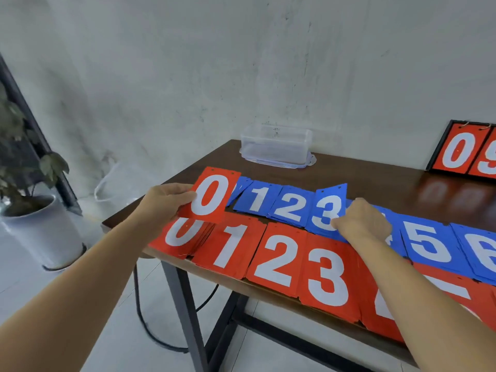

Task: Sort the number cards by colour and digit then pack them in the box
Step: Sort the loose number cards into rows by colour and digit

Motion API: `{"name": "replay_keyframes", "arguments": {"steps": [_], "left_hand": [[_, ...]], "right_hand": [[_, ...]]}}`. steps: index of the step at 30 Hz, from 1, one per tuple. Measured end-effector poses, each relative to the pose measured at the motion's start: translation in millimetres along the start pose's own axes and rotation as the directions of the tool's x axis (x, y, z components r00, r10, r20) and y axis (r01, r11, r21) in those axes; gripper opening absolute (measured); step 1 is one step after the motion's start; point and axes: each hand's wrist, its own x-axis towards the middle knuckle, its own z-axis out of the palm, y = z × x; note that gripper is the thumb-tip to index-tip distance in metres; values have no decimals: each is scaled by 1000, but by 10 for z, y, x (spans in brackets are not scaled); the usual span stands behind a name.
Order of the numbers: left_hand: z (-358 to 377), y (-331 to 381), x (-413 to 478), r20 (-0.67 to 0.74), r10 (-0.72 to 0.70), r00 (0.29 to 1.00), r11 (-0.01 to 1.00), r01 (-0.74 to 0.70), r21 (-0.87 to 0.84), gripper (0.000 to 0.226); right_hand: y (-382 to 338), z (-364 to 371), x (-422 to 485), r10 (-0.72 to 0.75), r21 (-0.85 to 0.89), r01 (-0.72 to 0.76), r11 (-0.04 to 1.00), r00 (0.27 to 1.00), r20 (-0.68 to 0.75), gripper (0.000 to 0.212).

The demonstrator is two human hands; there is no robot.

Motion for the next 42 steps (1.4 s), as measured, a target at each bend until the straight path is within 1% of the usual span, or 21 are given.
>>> {"name": "replay_keyframes", "arguments": {"steps": [1, 3, 5, 8, 11, 14, 16, 19, 23, 26, 29, 34, 38, 40, 42], "left_hand": [[-51, -50, -45, -34, -10, 999, 1000, 10, 5, 13], [-132, -141, -104, -71, -13, 997, 999, 16, 36, 12], [-191, -198, -136, -97, -2, 995, 997, 10, 80, 12], [-244, -223, -130, -131, 7, 991, 992, 10, 125, 19], [-283, -251, -114, -155, 43, 987, 985, -16, 171, 24], [-304, -329, -109, -137, 91, 986, 973, -58, 225, 24], [-312, -411, -105, -132, 135, 982, 956, -94, 277, 25], [-306, -534, -106, -140, 188, 972, 931, -131, 342, 25], [-277, -654, -118, -126, 246, 961, 893, -175, 414, 29], [-280, -743, -99, -125, 301, 945, 847, -205, 490, 33], [-271, -800, -96, -121, 355, 927, 799, -233, 555, 33], [-276, -762, -89, -64, 355, 933, 737, -238, 632, 34], [-333, -722, -79, -23, 313, 949, 776, -242, 583, 34], [-368, -724, -77, -9, 311, 951, 802, -257, 540, 34], [-411, -739, -80, -6, 320, 948, 802, -267, 534, 37]], "right_hand": [[-9, -25, -16, 1, -20, -1, 1000, 1000, 3, 40], [-25, -70, -37, -1, -42, 2, 999, 1000, 24, 46], [-21, -80, -47, -1, -38, 2, 999, 999, 39, 40], [-5, -104, -112, -70, 15, 70, 997, 998, -2, 16], [-46, -177, -231, -156, 76, 157, 985, 988, -18, 24], [-126, -216, -371, -185, 123, 194, 973, 980, -76, 25], [-194, -187, -456, -177, 158, 190, 969, 980, -95, 24], [-319, -112, -583, -141, 243, 169, 955, 982, -128, 15], [-484, -27, -794, -139, 292, 183, 939, 976, -166, 8], [-557, -11, -994, -155, 278, 212, 937, 965, -212, 7], [-559, -2, -1172, -174, 241, 232, 942, 955, -239, 9], [-527, 17, -1386, -207, 151, 247, 957, 948, -241, 10], [-533, 13, -1506, -203, 120, 236, 964, 951, -234, 11], [-529, 12, -1545, -204, 109, 233, 966, 952, -227, 10], [-526, 17, -1567, -208, 87, 231, 969, 954, -215, 10]]}}
